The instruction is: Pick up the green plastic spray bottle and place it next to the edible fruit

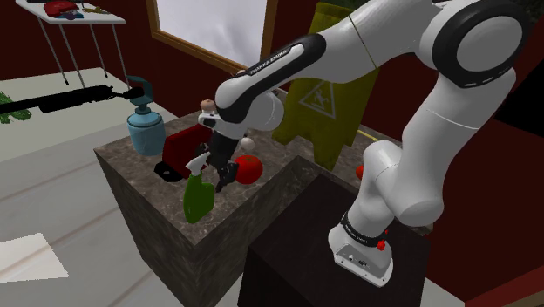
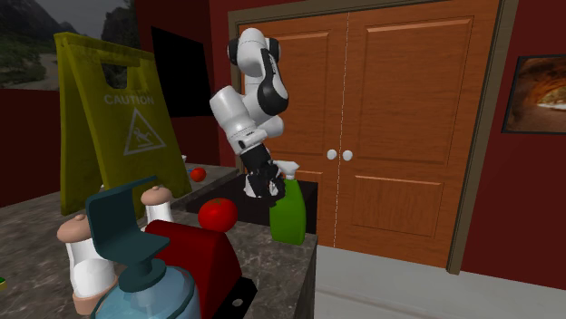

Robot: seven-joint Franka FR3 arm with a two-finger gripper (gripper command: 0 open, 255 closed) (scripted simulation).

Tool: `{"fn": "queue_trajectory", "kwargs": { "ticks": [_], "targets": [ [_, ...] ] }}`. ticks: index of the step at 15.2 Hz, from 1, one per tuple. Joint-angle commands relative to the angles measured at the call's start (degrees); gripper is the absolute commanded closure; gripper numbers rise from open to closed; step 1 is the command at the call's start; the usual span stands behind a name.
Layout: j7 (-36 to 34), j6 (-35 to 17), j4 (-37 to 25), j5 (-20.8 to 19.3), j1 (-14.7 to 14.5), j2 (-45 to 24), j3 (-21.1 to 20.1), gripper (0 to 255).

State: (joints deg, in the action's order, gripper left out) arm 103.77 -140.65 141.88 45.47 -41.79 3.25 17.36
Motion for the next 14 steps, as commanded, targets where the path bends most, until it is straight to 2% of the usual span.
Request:
{"fn": "queue_trajectory", "kwargs": {
  "ticks": [1, 9, 10, 14],
  "targets": [
    [1.22, -0.82, -0.36, 1.7, -0.41, -1.51, -0.23, 0],
    [1.2, -0.81, -0.36, 1.69, -0.39, -1.5, -0.25, 0],
    [1.2, -0.81, -0.36, 1.69, -0.39, -1.5, -0.25, 255],
    [1.21, -0.81, -0.36, 1.69, -0.39, -1.5, -0.25, 255]
  ]
}}
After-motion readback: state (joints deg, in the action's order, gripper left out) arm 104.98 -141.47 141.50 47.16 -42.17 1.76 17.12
